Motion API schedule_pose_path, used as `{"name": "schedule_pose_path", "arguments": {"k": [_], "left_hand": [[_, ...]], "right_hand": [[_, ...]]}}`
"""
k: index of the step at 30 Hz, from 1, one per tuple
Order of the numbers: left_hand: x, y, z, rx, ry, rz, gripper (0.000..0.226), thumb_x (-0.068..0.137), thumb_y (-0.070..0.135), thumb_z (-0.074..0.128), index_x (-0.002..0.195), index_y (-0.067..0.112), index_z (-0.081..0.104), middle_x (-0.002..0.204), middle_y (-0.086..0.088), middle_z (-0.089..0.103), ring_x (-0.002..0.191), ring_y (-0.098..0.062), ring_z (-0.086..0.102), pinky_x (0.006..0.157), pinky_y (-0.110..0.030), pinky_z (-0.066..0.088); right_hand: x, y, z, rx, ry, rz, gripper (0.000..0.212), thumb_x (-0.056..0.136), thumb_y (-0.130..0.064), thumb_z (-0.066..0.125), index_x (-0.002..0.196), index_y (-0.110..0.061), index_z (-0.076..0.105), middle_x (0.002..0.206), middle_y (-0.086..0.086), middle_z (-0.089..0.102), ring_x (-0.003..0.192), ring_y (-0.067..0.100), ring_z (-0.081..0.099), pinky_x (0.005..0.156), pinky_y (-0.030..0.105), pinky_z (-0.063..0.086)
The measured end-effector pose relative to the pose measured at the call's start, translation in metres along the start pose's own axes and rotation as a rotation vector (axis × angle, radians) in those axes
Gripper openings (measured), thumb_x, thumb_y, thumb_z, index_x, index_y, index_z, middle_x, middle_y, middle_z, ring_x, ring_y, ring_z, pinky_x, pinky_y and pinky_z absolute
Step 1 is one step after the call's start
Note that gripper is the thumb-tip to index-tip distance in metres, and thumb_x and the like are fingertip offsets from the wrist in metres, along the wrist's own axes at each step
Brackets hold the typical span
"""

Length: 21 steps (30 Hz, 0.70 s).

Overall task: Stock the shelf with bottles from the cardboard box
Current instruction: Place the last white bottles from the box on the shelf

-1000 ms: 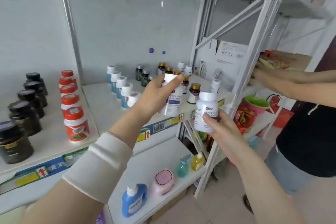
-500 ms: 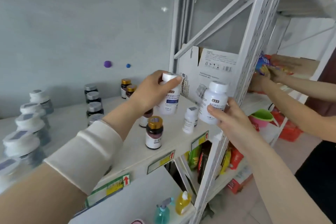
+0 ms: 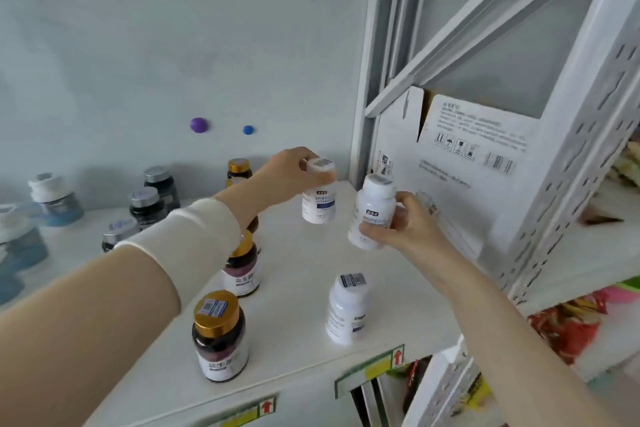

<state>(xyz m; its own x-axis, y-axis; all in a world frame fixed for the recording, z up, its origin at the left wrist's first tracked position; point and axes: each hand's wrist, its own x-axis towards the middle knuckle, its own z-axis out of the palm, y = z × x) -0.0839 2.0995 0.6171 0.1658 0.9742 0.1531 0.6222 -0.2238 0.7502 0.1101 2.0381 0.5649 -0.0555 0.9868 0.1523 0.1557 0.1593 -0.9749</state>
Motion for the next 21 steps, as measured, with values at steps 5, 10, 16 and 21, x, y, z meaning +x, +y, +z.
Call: {"name": "schedule_pose_path", "arguments": {"k": [5, 10, 16, 21], "left_hand": [[0.037, -0.019, 0.017, 0.245, -0.104, 0.019, 0.035, 0.084, 0.04, 0.065, 0.107, 0.016, 0.056, 0.092, 0.002, 0.053, 0.076, -0.012, 0.047, 0.059, -0.019, 0.034], [0.053, -0.029, 0.025, 0.359, -0.197, 0.023, 0.042, 0.081, 0.044, 0.067, 0.112, 0.016, 0.056, 0.097, 0.003, 0.054, 0.088, -0.015, 0.05, 0.071, -0.024, 0.04], [0.056, -0.036, 0.033, 0.403, -0.255, 0.022, 0.047, 0.081, 0.043, 0.068, 0.117, 0.017, 0.054, 0.109, 0.001, 0.058, 0.094, -0.016, 0.053, 0.08, -0.026, 0.043], [0.052, -0.039, 0.032, 0.286, -0.255, 0.005, 0.052, 0.079, 0.039, 0.071, 0.123, 0.02, 0.049, 0.109, 0.008, 0.054, 0.094, -0.011, 0.054, 0.079, -0.022, 0.044]], "right_hand": [[0.032, 0.039, 0.014, -0.137, -0.134, 0.059, 0.048, 0.068, -0.002, 0.079, 0.095, -0.026, 0.047, 0.102, -0.001, 0.061, 0.098, 0.023, 0.061, 0.089, 0.041, 0.052], [0.038, 0.063, 0.025, -0.196, -0.165, 0.07, 0.051, 0.057, -0.016, 0.083, 0.093, -0.03, 0.049, 0.104, 0.003, 0.065, 0.099, 0.022, 0.065, 0.086, 0.038, 0.055], [0.041, 0.073, 0.031, -0.19, -0.202, 0.039, 0.056, 0.047, -0.028, 0.083, 0.092, -0.035, 0.049, 0.097, -0.004, 0.067, 0.092, 0.017, 0.068, 0.084, 0.039, 0.056], [0.043, 0.078, 0.021, -0.158, -0.243, 0.037, 0.06, 0.052, -0.015, 0.085, 0.096, -0.038, 0.052, 0.102, -0.009, 0.066, 0.098, 0.009, 0.066, 0.09, 0.033, 0.054]]}}
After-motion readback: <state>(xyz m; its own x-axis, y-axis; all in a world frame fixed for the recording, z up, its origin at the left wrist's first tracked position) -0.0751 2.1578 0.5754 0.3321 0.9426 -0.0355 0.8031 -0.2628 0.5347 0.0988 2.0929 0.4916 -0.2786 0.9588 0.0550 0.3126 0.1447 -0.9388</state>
